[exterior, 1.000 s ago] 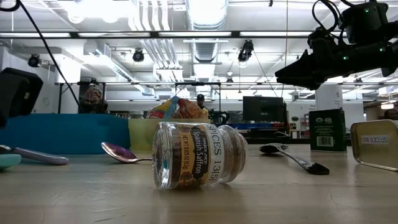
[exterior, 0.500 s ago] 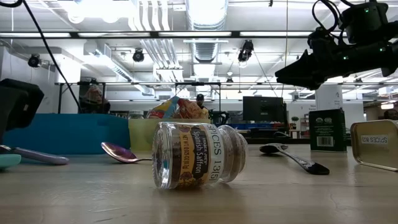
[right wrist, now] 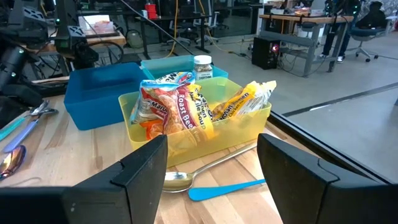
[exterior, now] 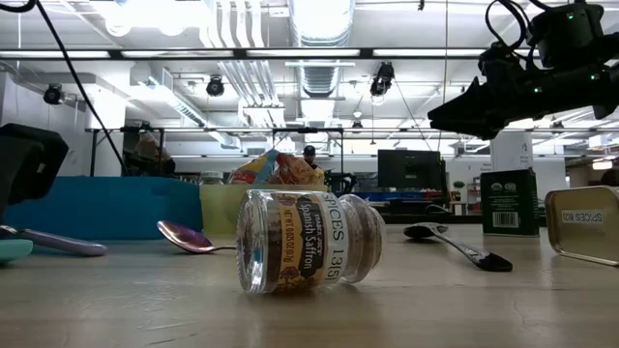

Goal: Pick & Place Food Item
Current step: Put the green spice bottle into the green bin

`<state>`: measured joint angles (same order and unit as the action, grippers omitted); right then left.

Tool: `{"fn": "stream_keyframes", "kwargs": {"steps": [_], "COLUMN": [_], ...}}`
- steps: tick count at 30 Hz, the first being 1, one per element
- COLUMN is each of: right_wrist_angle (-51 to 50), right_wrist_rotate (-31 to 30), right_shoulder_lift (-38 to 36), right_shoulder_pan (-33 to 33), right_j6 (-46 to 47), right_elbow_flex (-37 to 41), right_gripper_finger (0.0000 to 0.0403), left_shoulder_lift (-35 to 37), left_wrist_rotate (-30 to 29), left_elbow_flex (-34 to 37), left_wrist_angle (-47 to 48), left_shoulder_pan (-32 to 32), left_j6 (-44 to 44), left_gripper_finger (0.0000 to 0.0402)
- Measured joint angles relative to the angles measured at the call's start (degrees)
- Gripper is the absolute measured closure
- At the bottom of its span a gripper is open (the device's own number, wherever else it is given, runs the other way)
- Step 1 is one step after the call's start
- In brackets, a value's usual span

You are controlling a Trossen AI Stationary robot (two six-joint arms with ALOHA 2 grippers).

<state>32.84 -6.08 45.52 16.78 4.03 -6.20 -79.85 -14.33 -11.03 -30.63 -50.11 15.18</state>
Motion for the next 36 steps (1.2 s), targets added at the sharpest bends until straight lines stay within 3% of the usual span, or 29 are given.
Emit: {"fn": "stream_keyframes", "kwargs": {"steps": [29,36], "right_wrist_angle": [0.0,0.0], "right_wrist_rotate": [0.0,0.0], "right_shoulder_lift": [0.0,0.0], "right_shoulder_pan": [0.0,0.0], "right_j6": [0.0,0.0], "right_elbow_flex": [0.0,0.0], "right_gripper_finger": [0.0156,0.0156], "left_shoulder_lift": [0.0,0.0], "left_wrist_rotate": [-0.1,-0.2], "left_elbow_flex": [0.1,0.1], "left_wrist_angle": [0.6,0.6], "left_shoulder_pan": [0.0,0.0], "left_j6": [-0.2,-0.2], "left_gripper_finger": [0.0004,0.0059]}}
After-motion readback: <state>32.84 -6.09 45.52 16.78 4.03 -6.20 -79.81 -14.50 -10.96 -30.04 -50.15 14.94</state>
